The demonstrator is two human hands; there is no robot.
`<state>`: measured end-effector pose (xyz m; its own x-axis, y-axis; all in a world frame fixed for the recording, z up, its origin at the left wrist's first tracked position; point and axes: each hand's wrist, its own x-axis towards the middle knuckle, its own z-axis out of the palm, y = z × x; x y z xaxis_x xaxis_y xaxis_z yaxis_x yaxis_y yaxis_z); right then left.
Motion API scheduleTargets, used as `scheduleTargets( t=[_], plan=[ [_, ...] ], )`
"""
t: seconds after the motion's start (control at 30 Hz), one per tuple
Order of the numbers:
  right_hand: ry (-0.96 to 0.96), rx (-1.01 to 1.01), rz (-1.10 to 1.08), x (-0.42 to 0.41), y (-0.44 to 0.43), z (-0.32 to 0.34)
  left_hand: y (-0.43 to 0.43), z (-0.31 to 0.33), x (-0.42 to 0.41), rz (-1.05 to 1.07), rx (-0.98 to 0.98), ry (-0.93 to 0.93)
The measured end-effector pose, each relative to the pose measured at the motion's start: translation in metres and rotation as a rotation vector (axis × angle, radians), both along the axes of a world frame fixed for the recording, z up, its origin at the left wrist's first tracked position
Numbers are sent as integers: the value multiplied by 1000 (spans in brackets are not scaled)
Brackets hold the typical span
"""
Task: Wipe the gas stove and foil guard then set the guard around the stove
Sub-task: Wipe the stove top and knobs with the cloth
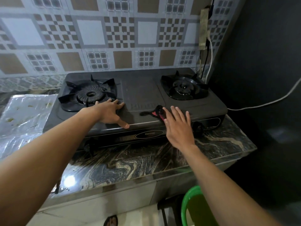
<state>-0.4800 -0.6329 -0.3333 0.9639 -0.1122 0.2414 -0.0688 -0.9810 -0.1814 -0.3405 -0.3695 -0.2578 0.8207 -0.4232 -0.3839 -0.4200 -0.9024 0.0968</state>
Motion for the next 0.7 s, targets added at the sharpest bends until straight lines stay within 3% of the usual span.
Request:
scheduleTargets(
  t=[0.3,0.5,0.7],
  plan=[
    [250,83,-200,24,-128,40,1,-1,2,-15,25,5],
    [276,101,-301,38,-116,45,5,-4,-2,-3,-42,-14],
    [223,-6,-219,37,-57,47,31,-8,-19,-28,-189,-199]
  ],
)
